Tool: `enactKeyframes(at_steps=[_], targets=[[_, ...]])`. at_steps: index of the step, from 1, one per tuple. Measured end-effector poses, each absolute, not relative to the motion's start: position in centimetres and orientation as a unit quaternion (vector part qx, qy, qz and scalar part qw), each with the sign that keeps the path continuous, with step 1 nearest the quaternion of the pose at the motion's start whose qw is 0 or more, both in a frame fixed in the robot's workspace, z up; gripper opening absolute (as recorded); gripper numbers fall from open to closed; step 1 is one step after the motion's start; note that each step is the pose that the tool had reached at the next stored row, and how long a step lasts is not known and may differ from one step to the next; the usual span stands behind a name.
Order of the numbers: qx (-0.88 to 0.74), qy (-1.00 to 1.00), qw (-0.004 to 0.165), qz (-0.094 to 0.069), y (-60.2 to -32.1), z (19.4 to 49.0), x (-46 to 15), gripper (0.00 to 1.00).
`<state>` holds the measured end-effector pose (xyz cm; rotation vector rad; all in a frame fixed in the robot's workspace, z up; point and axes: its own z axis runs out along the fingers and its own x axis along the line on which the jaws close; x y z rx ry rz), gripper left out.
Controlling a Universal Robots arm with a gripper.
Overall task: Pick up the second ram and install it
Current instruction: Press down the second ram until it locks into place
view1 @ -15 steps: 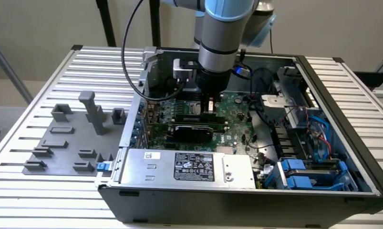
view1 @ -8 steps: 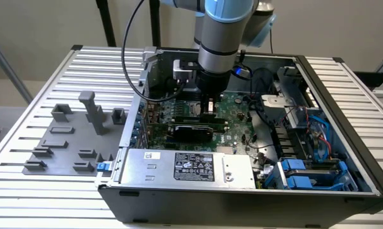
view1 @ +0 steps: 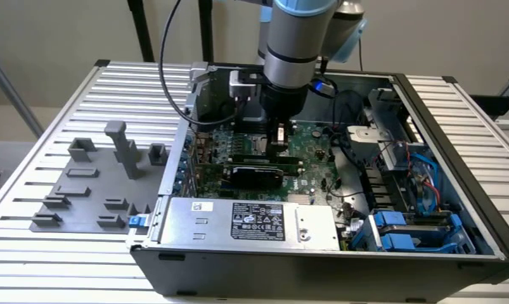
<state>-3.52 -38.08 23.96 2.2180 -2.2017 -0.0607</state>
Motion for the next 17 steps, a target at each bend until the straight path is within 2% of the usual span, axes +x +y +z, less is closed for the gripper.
enactKeyframes(at_steps=[3,4,17], targets=[[0.710,-0.704,0.008,-0.019,-38.11,24.30,-3.70,1.00],[0.710,-0.704,0.008,-0.019,-38.11,24.30,-3.70,0.00],[0.710,-0.704,0.008,-0.019,-38.11,24.31,-3.70,0.00]])
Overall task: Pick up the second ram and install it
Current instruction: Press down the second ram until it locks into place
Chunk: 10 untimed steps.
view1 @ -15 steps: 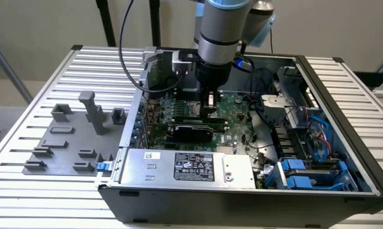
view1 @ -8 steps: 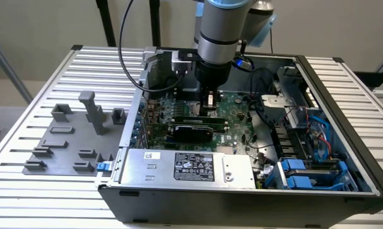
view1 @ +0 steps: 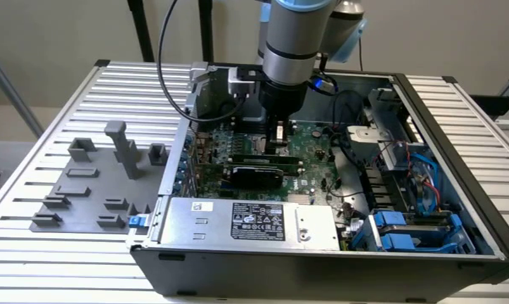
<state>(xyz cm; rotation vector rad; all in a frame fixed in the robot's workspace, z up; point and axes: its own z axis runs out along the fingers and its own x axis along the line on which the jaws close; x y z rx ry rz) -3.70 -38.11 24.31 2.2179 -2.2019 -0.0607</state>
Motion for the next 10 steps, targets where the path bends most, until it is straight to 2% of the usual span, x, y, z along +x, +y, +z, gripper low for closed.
enactKeyframes(at_steps=[10], targets=[[0.709,-0.705,0.006,-0.021,-37.83,23.61,-3.80,0.00]])
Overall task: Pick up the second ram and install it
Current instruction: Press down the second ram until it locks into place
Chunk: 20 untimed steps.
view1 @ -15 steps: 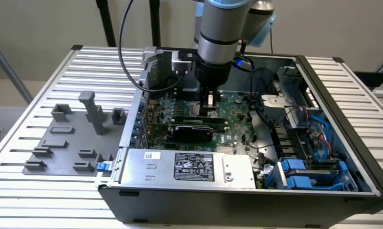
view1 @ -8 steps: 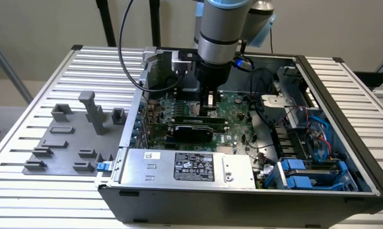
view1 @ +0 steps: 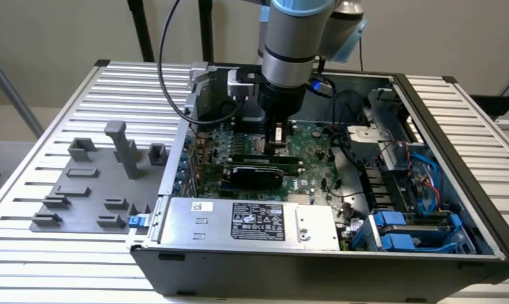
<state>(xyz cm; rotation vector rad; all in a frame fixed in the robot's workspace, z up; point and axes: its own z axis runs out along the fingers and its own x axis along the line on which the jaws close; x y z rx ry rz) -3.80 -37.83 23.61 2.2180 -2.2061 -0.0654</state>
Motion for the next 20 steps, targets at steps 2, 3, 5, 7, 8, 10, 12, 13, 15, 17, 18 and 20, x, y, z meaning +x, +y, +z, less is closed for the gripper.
enactKeyframes(at_steps=[2,3,5,7,8,10,12,13,15,17,18,20], targets=[[0.709,-0.705,0.006,-0.021,-37.8,23.4,-3.8,0.00],[0.708,-0.705,0.006,-0.021,-37.8,23.4,-3.8,0.00],[0.708,-0.706,0.006,-0.021,-37.8,23.2,-3.8,0.00],[0.708,-0.706,0.007,-0.021,-37.8,23.0,-3.8,0.00],[0.708,-0.706,0.007,-0.021,-37.8,22.9,-3.8,0.00],[0.708,-0.706,0.007,-0.021,-37.8,22.7,-3.8,0.00],[0.707,-0.707,0.007,-0.021,-37.8,22.5,-3.8,0.00],[0.707,-0.707,0.007,-0.021,-37.8,22.5,-3.8,0.00],[0.707,-0.707,0.006,-0.021,-37.8,22.7,-3.8,0.00],[0.707,-0.707,0.006,-0.021,-37.8,23.6,-3.9,0.00],[0.707,-0.707,0.006,-0.021,-37.8,24.1,-3.9,0.00],[0.707,-0.707,0.006,-0.022,-37.8,24.4,-3.8,0.00]])
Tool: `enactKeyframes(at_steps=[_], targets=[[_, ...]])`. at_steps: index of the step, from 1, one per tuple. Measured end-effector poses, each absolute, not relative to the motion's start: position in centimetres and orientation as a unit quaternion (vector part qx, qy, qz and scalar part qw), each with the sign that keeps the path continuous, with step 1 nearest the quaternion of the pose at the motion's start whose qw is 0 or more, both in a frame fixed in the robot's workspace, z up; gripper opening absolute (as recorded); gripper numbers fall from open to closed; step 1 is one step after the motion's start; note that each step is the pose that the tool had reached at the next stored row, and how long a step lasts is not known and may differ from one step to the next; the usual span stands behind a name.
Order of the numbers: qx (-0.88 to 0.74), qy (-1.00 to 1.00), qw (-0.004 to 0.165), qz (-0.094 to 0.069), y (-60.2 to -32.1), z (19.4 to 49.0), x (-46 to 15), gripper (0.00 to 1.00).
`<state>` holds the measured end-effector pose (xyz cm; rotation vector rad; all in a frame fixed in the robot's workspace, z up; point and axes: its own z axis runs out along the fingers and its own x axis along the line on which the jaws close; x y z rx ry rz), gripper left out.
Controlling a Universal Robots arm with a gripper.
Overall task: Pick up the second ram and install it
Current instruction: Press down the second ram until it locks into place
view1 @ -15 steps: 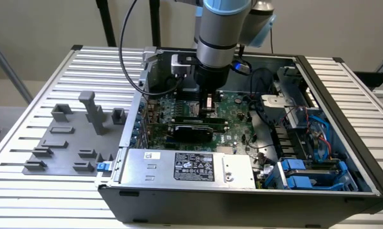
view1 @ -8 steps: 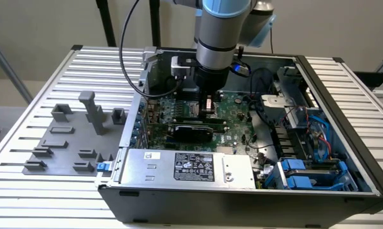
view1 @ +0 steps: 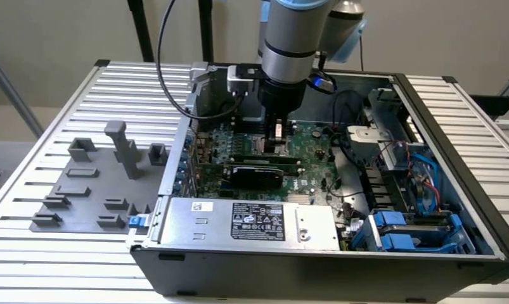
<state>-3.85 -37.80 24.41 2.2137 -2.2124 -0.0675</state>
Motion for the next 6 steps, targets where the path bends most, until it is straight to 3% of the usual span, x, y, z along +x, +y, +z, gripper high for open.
enactKeyframes(at_steps=[6], targets=[[0.707,-0.707,0.006,-0.022,-37.80,24.42,-3.85,0.00]])
